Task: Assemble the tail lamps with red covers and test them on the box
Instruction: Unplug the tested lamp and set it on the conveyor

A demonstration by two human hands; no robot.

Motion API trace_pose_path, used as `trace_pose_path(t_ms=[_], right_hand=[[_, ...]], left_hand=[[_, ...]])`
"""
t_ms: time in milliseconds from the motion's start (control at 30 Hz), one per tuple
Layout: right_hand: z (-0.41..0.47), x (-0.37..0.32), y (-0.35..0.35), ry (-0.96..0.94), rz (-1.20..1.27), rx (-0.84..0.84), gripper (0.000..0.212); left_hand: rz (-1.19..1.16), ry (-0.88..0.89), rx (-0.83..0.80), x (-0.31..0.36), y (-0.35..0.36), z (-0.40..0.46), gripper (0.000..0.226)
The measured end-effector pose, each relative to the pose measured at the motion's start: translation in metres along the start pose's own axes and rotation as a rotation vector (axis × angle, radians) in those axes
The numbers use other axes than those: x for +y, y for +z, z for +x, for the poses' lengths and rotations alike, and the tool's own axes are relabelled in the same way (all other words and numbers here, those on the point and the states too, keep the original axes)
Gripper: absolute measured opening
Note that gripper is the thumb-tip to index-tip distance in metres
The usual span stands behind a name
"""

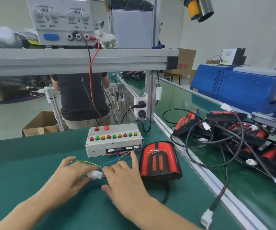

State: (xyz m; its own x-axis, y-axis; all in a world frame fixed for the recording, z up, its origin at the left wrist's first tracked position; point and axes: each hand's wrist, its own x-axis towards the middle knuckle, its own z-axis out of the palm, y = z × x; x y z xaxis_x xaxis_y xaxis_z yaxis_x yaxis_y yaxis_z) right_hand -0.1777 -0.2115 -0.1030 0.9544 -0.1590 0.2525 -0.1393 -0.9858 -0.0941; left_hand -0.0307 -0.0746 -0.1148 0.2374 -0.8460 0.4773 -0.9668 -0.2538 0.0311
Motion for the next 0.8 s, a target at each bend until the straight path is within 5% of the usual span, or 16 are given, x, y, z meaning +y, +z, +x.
trace_pose_path(t_ms=[567,733,800], right_hand=[[0.031,0.000,0.010,0.031,0.020,-0.068,0.034],[0.026,0.001,0.010,-0.010,-0.209,0.097,0.039],[0.027,-0.002,0.007,-0.011,-0.159,-0.049,0.039]], left_hand=[[-0.042,0.043,-0.013,-0.011,0.007,0.007,0.040],[0.004,0.053,0.017,-0.018,0.017,0.009,0.025],[0.006,0.059,-0.003,-0.019,0.020,0.009,0.036]])
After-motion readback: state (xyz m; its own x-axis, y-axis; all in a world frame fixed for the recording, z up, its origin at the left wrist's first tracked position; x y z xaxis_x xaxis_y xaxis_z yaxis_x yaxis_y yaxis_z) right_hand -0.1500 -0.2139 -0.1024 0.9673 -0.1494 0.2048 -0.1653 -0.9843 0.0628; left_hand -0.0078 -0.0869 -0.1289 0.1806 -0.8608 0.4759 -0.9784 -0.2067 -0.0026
